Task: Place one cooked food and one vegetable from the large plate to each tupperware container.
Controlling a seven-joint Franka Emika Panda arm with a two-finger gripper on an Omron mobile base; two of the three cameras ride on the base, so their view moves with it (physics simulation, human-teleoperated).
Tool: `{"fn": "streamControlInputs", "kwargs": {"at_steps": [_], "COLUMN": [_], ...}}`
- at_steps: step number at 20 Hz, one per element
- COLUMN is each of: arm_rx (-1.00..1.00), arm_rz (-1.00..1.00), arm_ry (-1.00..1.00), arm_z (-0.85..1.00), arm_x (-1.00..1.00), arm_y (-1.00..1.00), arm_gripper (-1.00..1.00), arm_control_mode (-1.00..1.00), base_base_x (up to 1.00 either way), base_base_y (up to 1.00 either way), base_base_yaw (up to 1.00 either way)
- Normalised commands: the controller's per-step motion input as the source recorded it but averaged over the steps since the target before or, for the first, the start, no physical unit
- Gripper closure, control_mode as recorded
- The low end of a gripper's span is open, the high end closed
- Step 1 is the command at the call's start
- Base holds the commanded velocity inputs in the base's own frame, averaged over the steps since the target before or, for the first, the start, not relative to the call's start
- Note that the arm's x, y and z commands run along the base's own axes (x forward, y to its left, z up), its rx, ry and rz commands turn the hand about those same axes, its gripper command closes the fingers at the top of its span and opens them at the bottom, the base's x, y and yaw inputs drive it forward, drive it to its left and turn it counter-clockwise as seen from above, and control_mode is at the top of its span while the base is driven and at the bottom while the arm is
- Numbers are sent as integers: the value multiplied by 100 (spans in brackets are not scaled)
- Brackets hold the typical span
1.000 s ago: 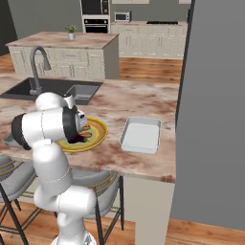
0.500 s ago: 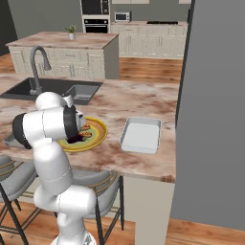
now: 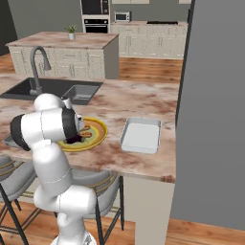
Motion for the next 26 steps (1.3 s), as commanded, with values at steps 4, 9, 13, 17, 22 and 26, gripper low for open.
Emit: {"fn": "streamControlInputs", "kwargs": {"at_steps": [4, 9, 13, 17, 22, 26], "arm_rx": [0, 0, 0, -1, -1, -13], "arm_rz": [2, 3, 0, -2, -8, -46], "arm_ry": [1, 1, 0, 0, -11, -1], "arm_z": [-18, -19, -1, 21, 82, 49], "arm_x": [0, 0, 0, -1, -17, 18], "arm_y": [0, 0, 0, 0, -39, -89], "arm_gripper": [-100, -100, 100, 100, 100, 100], "arm_control_mode": [-100, -100, -100, -100, -100, -100], "base_base_x": [0, 0, 0, 0, 0, 0], "base_base_y": [0, 0, 0, 0, 0, 0], "base_base_yaw": [0, 0, 0, 0, 0, 0]}}
